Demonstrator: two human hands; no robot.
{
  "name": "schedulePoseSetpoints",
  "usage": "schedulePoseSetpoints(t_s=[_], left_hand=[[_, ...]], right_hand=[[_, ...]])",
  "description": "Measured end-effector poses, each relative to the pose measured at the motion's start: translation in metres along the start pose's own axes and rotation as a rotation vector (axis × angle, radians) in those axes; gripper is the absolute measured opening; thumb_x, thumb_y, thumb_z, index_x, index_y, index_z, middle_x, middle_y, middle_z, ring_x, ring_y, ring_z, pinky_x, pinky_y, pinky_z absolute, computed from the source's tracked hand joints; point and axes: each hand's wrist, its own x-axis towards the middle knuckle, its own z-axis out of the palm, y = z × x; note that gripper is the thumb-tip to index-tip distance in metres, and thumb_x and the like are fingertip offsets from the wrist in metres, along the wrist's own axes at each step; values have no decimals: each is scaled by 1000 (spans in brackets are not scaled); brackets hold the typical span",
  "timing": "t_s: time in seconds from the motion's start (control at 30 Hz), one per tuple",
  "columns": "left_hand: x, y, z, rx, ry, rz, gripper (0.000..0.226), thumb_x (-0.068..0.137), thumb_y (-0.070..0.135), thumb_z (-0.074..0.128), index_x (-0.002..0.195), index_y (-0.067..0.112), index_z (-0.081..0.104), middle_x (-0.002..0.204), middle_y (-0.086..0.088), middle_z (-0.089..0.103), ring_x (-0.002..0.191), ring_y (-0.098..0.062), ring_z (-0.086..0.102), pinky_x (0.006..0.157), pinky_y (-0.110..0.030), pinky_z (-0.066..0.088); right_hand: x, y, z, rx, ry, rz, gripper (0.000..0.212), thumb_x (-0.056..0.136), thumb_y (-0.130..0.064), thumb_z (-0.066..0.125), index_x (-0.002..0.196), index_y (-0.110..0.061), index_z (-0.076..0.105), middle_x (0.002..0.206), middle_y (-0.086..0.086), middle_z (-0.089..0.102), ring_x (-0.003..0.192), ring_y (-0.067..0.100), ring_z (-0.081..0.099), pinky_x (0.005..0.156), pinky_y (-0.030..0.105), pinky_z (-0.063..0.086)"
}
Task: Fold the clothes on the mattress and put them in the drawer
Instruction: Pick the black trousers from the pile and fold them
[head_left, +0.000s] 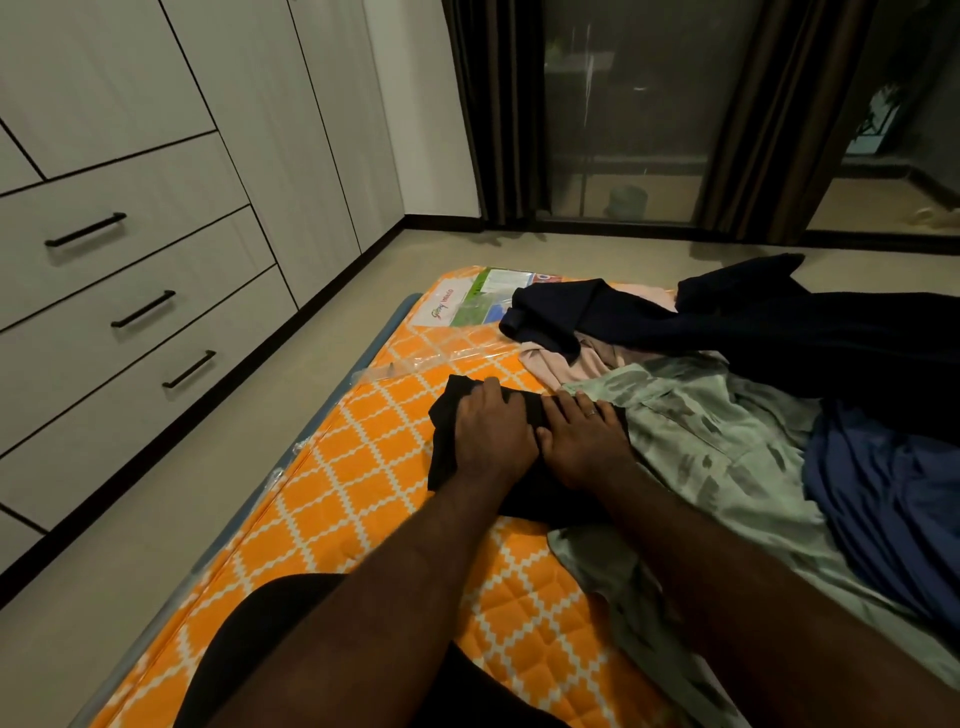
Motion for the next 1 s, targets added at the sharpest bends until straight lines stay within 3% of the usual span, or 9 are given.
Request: schedulePoseSetpoints(t_s=[0.03, 0.1, 0.27, 0.33, 0.5, 0.67, 0.77, 0.9, 1.0], left_hand=[[3, 1, -17, 24, 17, -30, 38, 95, 45, 55, 114, 14, 66, 125, -12, 59, 115, -30, 56, 92, -40, 45], [7, 0, -42, -28, -135, -172, 40, 98, 48, 53, 111, 12, 68, 116, -9, 66, 104, -29, 64, 78, -35, 47], [-8, -18, -52, -184, -913, -489, 82, 97, 70, 40, 146, 3, 42, 126, -17, 64, 107, -29, 68, 99, -39, 51], [-13, -23, -52, -433, -1025, -564, 92, 97, 71, 37, 155, 1, 23, 137, -27, 56, 107, -35, 69, 96, -42, 54], [-14, -24, -50, -703, -992, -622, 97, 94, 72, 44, 159, 5, 17, 144, -36, 44, 108, -46, 66, 80, -46, 58], [-11, -25, -50, -788, -784, -558, 69, 101, 51, 52, 146, 0, 40, 139, -28, 51, 114, -43, 62, 87, -43, 55], [-8, -28, -44, -849, -689, -575, 73, 98, 50, 59, 147, 1, 39, 144, -25, 48, 110, -44, 63, 93, -48, 57], [-11, -30, -33, -922, -537, -581, 65, 95, 47, 64, 139, 3, 49, 138, -19, 55, 115, -37, 59, 97, -44, 53], [-10, -36, -27, -1045, -420, -612, 63, 89, 45, 72, 132, 3, 55, 134, -14, 60, 114, -32, 59, 100, -45, 52]], right_hand=[[0, 0, -1, -17, 2, -3, 66, 102, -50, 18, 162, -22, 22, 170, 4, 18, 156, 27, 15, 124, 48, 9], [-1, 0, -2, -42, -11, -1, 64, 104, -49, 22, 162, -22, 21, 170, 5, 19, 155, 27, 16, 124, 48, 11], [-1, -4, -9, -46, -53, 13, 63, 106, -48, 23, 163, -22, 17, 170, 5, 15, 156, 27, 14, 125, 48, 10], [-1, -5, -10, -43, -73, 24, 63, 106, -49, 23, 163, -23, 16, 170, 5, 14, 156, 27, 13, 125, 49, 10], [1, -8, -10, -7, -104, 101, 64, 105, -50, 23, 163, -24, 14, 171, 5, 13, 156, 27, 12, 124, 51, 9], [-7, -20, -13, 13, -56, 215, 64, 105, -49, 25, 162, -20, 18, 168, 10, 19, 153, 31, 20, 121, 50, 14], [-11, -32, -15, -26, -36, 329, 65, 105, -48, 25, 161, -17, 21, 164, 16, 25, 149, 34, 27, 119, 50, 21], [-8, -38, -17, -54, -50, 392, 69, 103, -53, 25, 159, -12, 25, 159, 22, 33, 144, 39, 36, 116, 50, 29], [-5, -36, -29, -82, -38, 380, 77, 100, -63, 27, 149, -5, 41, 144, 23, 53, 131, 38, 52, 107, 48, 38]])
